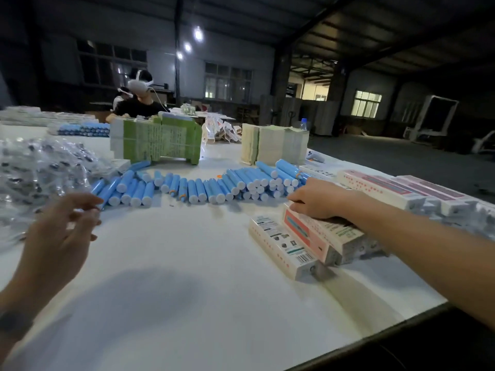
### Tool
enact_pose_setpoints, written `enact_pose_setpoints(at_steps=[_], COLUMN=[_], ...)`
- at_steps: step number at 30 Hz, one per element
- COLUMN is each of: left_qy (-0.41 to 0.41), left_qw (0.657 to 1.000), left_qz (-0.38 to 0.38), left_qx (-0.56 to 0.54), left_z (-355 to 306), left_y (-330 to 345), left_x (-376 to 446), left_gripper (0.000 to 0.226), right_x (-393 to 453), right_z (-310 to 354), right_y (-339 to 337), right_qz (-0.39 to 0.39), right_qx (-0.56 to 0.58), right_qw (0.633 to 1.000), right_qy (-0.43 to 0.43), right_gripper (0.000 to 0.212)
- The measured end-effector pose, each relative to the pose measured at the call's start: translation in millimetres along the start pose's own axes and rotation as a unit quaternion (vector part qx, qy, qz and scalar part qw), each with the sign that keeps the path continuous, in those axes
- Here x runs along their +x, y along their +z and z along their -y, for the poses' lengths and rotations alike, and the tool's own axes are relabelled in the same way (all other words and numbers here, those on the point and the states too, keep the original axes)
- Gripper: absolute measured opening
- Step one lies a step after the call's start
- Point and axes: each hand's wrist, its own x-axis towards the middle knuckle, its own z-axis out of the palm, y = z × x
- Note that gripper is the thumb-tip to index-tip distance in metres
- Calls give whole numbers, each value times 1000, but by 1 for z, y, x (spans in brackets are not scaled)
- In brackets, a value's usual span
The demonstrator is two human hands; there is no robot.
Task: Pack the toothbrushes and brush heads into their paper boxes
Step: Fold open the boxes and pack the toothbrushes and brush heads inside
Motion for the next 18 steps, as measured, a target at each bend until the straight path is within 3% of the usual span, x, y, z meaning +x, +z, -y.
enact_pose_setpoints(at_steps=[3,5,9,11,14,18], left_qy=[6,18,25,30,52,40], left_qw=[1000,999,998,995,990,985], left_qz=[3,1,25,41,52,50], left_qx=[29,44,56,81,122,160], left_z=[-12,-18,-21,-20,-17,-10], left_y=[2,5,10,11,10,5], left_x=[-4,-7,-8,-8,-8,-3], left_gripper=[19,18,28,40,34,21], right_x=[3,8,21,28,40,62], right_z=[6,23,98,150,229,315], right_y=[-6,-12,-37,-51,-68,-92], right_qz=[28,-4,-140,-204,-272,-260], right_qx=[-44,-73,92,204,369,575], right_qw=[999,997,984,952,876,760], right_qy=[3,-21,-66,-99,-150,-156], right_gripper=[24,33,32,27,21,17])
